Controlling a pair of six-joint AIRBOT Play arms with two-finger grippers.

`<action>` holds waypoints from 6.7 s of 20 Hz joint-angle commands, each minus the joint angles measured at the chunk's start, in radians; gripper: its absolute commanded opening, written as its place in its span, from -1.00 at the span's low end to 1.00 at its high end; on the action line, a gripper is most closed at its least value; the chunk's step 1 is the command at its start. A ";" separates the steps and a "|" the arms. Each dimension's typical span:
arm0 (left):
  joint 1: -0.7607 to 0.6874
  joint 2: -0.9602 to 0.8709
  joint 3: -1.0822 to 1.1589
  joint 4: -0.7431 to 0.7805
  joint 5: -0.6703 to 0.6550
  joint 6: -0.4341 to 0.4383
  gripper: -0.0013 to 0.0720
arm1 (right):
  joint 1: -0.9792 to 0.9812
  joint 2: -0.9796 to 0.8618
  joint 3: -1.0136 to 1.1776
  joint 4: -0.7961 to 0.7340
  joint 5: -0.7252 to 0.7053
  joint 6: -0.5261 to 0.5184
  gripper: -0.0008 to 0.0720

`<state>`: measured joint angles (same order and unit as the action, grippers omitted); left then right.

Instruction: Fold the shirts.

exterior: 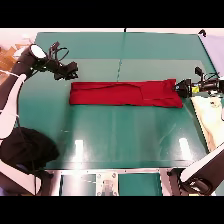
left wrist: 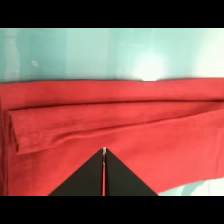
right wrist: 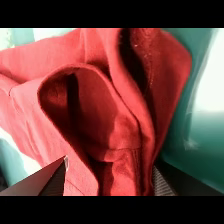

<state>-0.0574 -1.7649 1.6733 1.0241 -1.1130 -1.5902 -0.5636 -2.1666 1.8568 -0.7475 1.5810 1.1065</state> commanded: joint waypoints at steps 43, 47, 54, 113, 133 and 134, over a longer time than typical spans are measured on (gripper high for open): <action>-0.092 -0.219 0.383 -0.108 -0.447 0.087 -0.91 | 0.571 0.495 0.117 0.051 -0.045 0.331 -0.91; 0.061 -0.157 0.381 0.150 -0.508 0.067 -0.91 | 0.810 0.446 0.048 0.048 -0.340 0.374 -0.91; 0.191 -0.150 0.381 0.181 -0.522 0.082 -0.91 | 1.199 0.156 0.034 0.089 -0.884 0.382 0.43; 0.189 -0.150 0.381 0.164 -0.538 0.098 -0.91 | -0.470 0.745 -0.124 -0.443 0.009 0.779 -0.91; 0.189 -0.149 0.381 0.126 -0.524 0.098 -0.91 | -0.465 0.755 -0.558 -0.862 0.010 0.820 0.64; 0.189 -0.146 0.381 0.114 -0.520 0.097 -0.91 | -0.455 0.755 -0.526 -0.816 0.010 0.819 0.64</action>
<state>0.1322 -1.9144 2.0537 1.1641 -1.6470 -1.4921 -1.0298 -1.4113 1.2926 -1.6325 1.5913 1.9259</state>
